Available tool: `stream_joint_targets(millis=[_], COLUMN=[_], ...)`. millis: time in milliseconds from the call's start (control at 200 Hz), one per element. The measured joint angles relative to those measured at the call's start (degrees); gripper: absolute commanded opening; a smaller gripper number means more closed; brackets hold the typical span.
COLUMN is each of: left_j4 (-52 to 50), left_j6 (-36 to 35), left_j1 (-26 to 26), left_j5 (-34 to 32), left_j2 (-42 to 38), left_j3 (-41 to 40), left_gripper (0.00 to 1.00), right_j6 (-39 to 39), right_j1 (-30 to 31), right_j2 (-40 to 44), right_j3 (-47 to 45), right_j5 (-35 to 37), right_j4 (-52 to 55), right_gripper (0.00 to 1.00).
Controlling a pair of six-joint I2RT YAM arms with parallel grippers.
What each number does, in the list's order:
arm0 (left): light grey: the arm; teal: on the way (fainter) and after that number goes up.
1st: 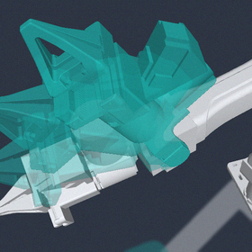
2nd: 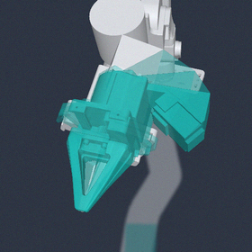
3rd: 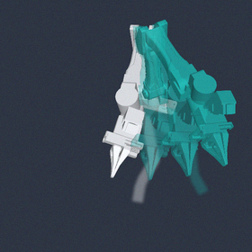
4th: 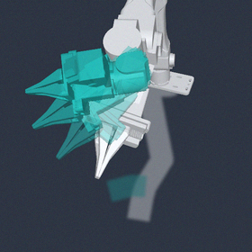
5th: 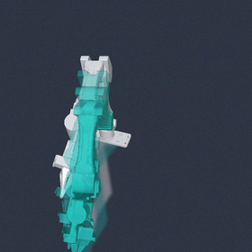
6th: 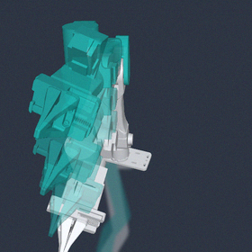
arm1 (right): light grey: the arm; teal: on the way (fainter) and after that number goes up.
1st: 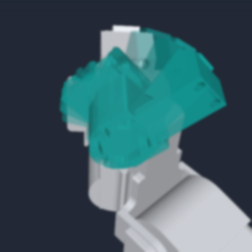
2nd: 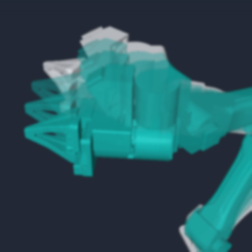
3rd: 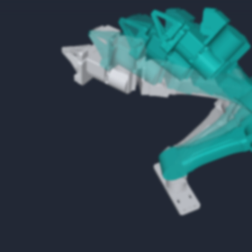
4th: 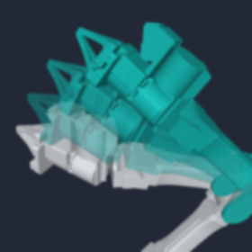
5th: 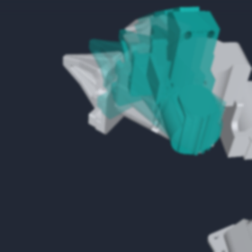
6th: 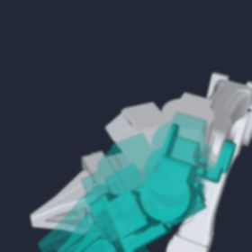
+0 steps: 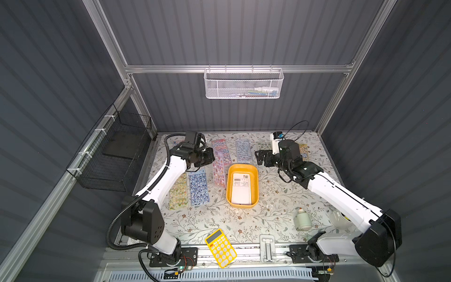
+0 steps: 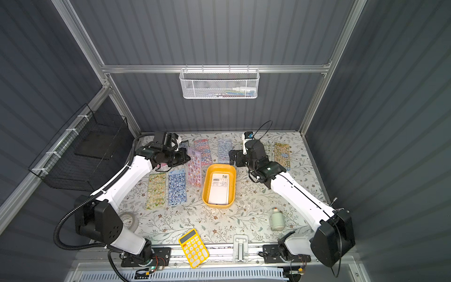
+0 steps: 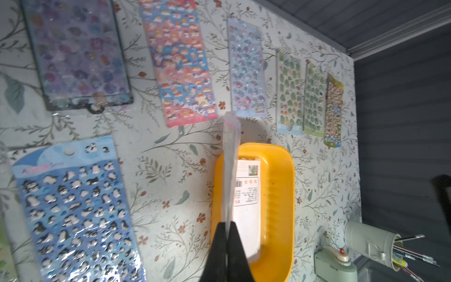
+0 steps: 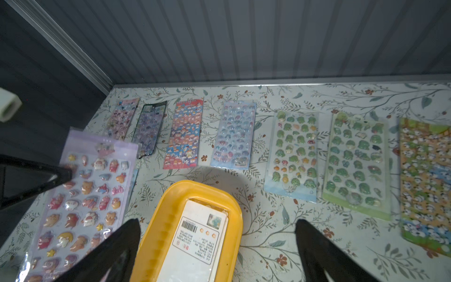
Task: Take the stickers out of the storage box
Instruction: Move the storage box to the center of the board.
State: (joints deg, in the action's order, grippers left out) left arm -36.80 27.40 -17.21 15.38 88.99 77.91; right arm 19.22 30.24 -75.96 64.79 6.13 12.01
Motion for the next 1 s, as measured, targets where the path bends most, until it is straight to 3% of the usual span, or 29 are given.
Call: stream_joint_targets(millis=[355,660,1001], left_j4=[-3.39,-0.61,5.51], left_j6=[-1.95,-1.68,2.97], left_j1=[1.86,0.68,-9.20], left_j5=[-0.79,1.05,2.97], left_j2=[1.97,6.38,11.13], left_j3=[-3.08,-8.68,-8.70], left_gripper=[0.00,0.00,0.00], right_j6=[-0.17,0.74,1.38], right_j1=[-0.96,-1.51,-1.84], right_j2=[-5.62,-9.42,-11.19], right_j3=[2.71,3.87,4.46], right_j5=[-5.09,-10.05,-13.00], right_j4=[1.64,5.86,7.08], right_gripper=[0.76,0.75,0.74])
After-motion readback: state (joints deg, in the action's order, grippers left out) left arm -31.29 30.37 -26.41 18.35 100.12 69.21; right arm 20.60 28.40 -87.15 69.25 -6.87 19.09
